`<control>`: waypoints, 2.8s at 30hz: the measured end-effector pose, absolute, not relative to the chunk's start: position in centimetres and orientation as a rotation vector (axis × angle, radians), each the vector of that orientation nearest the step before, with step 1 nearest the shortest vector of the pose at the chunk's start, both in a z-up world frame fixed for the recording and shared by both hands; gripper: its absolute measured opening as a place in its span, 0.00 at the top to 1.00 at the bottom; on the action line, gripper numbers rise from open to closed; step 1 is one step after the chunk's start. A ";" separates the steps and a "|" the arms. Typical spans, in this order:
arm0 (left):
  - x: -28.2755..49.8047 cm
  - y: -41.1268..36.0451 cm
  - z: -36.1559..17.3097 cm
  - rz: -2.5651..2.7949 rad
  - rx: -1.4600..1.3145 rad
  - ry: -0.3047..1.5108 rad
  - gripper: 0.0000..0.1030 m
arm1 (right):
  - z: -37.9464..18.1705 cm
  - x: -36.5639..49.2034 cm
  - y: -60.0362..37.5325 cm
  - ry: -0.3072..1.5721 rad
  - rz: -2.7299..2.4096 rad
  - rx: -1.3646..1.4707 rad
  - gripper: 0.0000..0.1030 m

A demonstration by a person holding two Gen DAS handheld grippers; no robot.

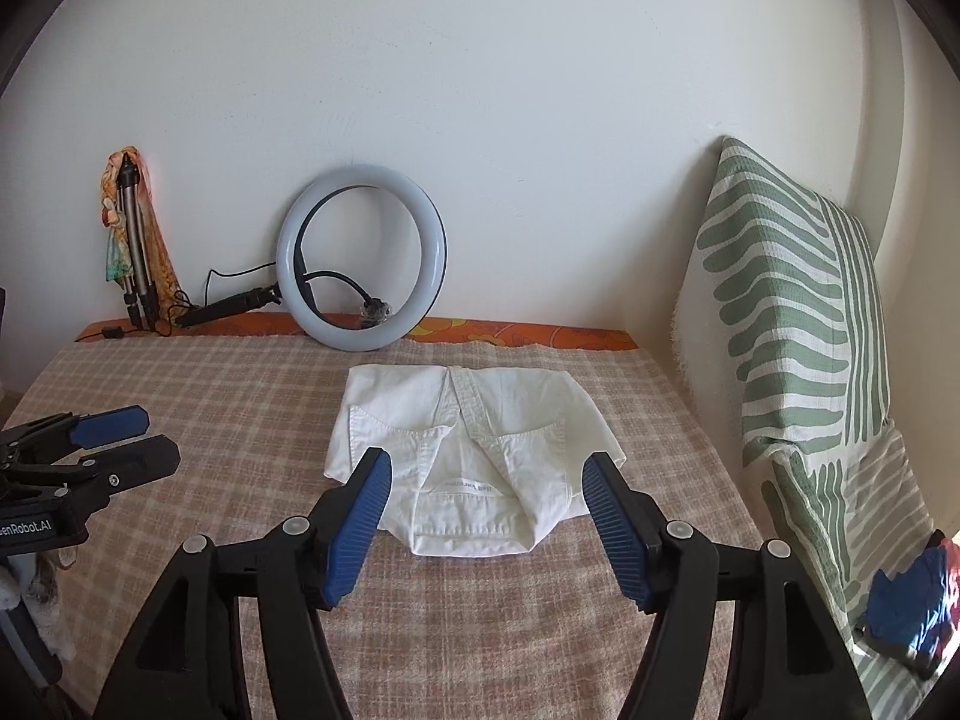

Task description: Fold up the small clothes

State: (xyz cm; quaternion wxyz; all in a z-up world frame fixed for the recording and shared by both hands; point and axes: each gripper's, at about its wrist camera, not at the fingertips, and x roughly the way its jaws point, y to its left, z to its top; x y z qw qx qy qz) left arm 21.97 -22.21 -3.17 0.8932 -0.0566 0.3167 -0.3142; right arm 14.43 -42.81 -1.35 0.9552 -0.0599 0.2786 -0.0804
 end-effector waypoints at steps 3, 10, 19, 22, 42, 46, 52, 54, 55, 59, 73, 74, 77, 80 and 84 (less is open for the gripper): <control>20.2 -21.5 -2.7 -0.651 -0.082 0.624 0.22 | -1.4 13.2 -41.6 0.556 -0.159 -0.123 0.24; 16.8 -19.8 -2.6 -0.622 -0.028 0.605 0.20 | -1.9 10.3 -39.9 0.527 -0.168 -0.100 0.13; 14.0 -18.4 -3.8 -0.545 0.027 0.629 0.18 | -3.5 6.5 -38.7 0.494 -0.192 -0.059 0.01; 13.3 -18.1 -4.2 -0.545 0.016 0.644 0.18 | -4.3 5.6 -38.1 0.498 -0.188 -0.065 0.00; 11.1 -18.2 -5.2 -0.482 0.048 0.669 0.12 | -6.5 3.2 -38.6 0.525 -0.222 0.018 0.00; 11.2 -18.3 -5.3 -0.481 0.055 0.678 0.12 | -6.6 3.2 -38.7 0.527 -0.222 0.019 0.00; 11.1 -18.3 -5.3 -0.482 0.049 0.682 0.12 | -6.8 3.2 -38.7 0.533 -0.222 0.020 0.00; 11.1 -18.4 -5.3 -0.482 0.051 0.679 0.12 | -6.8 3.2 -38.7 0.532 -0.222 0.022 0.00; 11.1 -18.4 -5.3 -0.483 0.052 0.678 0.12 | -6.8 3.2 -38.7 0.533 -0.223 0.021 0.00; 11.0 -18.4 -5.2 -0.479 0.049 0.673 0.12 | -6.8 3.1 -38.7 0.531 -0.222 0.021 0.00; 10.9 -18.4 -5.1 -0.480 0.049 0.672 0.12 | -6.8 3.2 -38.3 0.533 -0.215 0.024 0.00; 10.9 -18.4 -5.1 -0.480 0.049 0.672 0.12 | -6.8 3.2 -38.3 0.534 -0.214 0.024 0.00; 10.8 -18.5 -5.0 -0.479 0.050 0.670 0.12 | -6.9 3.2 -38.2 0.534 -0.212 0.025 0.00; 10.8 -18.5 -5.0 -0.480 0.051 0.669 0.12 | -6.9 3.2 -38.2 0.534 -0.212 0.025 0.00; 10.8 -18.5 -5.0 -0.480 0.052 0.670 0.12 | -6.9 3.2 -38.2 0.533 -0.211 0.025 0.00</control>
